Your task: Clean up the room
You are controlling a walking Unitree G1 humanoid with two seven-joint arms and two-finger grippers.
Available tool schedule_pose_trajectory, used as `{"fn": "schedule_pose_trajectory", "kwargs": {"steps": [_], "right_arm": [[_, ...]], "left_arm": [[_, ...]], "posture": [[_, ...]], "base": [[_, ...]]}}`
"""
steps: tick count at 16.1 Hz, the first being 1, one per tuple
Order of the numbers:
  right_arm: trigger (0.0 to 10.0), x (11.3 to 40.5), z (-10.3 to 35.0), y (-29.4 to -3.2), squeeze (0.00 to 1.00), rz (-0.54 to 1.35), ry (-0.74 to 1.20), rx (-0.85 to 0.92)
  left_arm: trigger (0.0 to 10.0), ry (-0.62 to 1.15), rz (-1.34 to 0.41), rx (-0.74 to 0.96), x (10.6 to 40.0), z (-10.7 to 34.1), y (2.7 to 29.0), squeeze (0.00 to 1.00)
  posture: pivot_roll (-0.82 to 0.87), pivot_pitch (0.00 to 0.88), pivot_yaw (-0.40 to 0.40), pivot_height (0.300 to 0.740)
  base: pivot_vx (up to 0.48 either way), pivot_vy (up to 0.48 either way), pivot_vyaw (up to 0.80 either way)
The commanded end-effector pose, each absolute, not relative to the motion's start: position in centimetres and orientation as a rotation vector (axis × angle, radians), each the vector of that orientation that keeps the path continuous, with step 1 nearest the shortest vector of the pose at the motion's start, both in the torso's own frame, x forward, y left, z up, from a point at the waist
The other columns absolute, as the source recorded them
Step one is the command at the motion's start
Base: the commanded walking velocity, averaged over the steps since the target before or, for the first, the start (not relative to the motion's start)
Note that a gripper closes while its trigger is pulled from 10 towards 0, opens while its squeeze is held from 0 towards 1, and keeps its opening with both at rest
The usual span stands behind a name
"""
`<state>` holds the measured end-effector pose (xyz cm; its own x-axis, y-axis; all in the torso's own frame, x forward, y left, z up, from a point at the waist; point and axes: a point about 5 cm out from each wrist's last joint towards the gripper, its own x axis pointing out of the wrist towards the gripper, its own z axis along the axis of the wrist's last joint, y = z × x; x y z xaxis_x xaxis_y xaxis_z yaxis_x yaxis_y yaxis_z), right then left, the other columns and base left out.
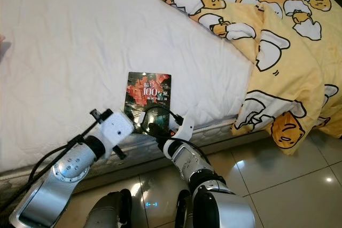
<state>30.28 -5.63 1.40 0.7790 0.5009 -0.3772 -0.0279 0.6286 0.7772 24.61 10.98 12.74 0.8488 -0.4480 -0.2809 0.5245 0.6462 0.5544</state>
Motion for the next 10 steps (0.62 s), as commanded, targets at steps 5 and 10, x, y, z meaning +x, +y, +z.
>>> {"fn": "schedule_pose_trajectory", "kwargs": {"steps": [5, 10], "right_arm": [[0.0, 29.34, 5.28, 4.13, 0.0, 0.564, 0.596, 0.88], [0.0, 29.34, 5.28, 4.13, 0.0, 0.564, 0.596, 0.88]], "left_arm": [[10.0, 0.131, -0.573, 0.673, 24.46, 12.55, 10.66, 0.0], [10.0, 0.131, -0.573, 0.673, 24.46, 12.55, 10.66, 0.0]], "posture": [[0.27, 0.242, -0.052, 0.74], [0.27, 0.242, -0.052, 0.74]], "base": [[0.0, 0.0, 0.0], [0.0, 0.0, 0.0]]}}
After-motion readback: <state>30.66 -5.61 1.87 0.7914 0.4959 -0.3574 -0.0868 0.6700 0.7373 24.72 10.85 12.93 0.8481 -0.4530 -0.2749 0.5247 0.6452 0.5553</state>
